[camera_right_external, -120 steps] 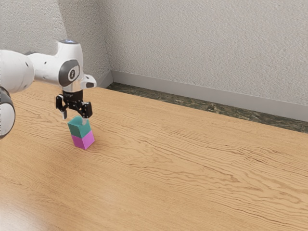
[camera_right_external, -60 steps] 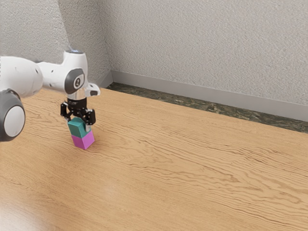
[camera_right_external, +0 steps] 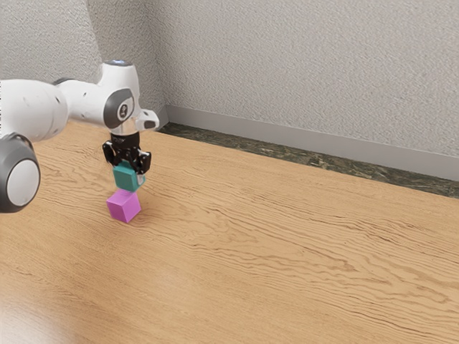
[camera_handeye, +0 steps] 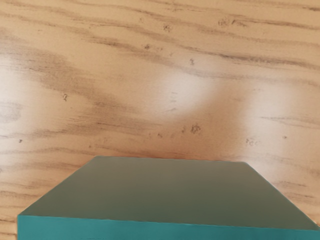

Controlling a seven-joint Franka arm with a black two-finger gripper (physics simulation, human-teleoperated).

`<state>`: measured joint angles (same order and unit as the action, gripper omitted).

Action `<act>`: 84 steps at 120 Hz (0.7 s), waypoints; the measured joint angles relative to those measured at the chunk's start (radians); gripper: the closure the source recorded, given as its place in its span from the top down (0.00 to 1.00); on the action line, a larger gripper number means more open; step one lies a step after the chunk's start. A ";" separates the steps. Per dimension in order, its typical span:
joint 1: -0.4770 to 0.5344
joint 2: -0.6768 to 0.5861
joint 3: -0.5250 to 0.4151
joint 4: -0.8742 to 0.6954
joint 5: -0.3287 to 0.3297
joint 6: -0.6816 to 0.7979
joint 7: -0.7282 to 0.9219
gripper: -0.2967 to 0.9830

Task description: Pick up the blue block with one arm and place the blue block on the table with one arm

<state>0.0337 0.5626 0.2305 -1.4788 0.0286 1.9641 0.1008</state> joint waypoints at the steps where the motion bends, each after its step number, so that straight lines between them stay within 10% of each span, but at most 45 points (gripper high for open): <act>1: -0.001 0.000 -0.003 0.002 0.000 -0.001 0.000 0.52; 84: -0.051 0.116 -0.097 0.019 -0.001 0.007 -0.009 0.55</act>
<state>-0.0177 0.6789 0.1331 -1.4594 0.0278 1.9714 0.0918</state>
